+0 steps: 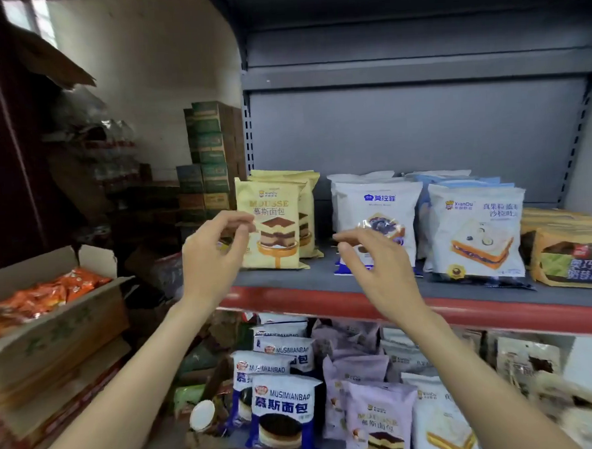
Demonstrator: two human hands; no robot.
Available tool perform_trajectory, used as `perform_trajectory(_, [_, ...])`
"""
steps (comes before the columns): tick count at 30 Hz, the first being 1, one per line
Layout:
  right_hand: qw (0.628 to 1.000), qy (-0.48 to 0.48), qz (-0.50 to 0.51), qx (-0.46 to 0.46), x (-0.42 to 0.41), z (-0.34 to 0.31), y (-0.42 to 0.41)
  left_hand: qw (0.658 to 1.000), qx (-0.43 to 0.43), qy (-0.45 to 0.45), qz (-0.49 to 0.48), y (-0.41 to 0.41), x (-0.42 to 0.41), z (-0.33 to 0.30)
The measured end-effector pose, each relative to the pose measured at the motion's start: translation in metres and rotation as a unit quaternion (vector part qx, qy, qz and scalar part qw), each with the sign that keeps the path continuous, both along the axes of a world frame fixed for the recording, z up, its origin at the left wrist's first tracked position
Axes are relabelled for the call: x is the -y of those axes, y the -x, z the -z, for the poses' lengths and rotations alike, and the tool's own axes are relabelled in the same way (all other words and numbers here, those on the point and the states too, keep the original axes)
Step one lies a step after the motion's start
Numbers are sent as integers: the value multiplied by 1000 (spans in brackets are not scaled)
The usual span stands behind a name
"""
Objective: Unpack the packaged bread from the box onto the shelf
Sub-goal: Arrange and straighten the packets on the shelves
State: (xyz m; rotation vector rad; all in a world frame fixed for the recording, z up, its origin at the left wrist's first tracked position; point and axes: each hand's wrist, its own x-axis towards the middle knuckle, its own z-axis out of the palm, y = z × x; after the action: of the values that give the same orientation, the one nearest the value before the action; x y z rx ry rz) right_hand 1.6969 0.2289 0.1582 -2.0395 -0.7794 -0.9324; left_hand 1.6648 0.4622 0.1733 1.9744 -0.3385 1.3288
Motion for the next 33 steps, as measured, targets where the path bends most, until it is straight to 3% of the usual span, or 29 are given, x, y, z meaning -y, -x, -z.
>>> perform_trajectory(3, [998, 25, -12, -63, -42, -2, -7, 994, -96, 40, 36, -18, -49, -3])
perform_trajectory(6, [993, 21, 0, -117, -77, -3, -24, 944, -275, 116, 139, -44, -84, -10])
perform_trajectory(8, [990, 20, 30, -133, -95, -8, -39, 906, -370, 104, 175, -60, -94, -15])
perform_trajectory(10, [985, 3, 44, -169, -107, -12, -54, 889, -409, 59, 199, -75, -98, -15])
perform_trajectory(15, [962, -48, 36, -265, -113, -15, -89, 855, -457, -3, 245, -123, -93, -14])
perform_trajectory(19, [945, -76, -22, -317, -115, -13, -100, 850, -447, -19, 277, -138, -79, -14])
perform_trajectory(22, [951, -41, -42, -305, -121, -13, -100, 861, -427, -21, 275, -145, -69, -14])
perform_trajectory(33, [959, -63, -34, -276, -120, -10, -113, 884, -364, -90, 278, -159, -77, -4])
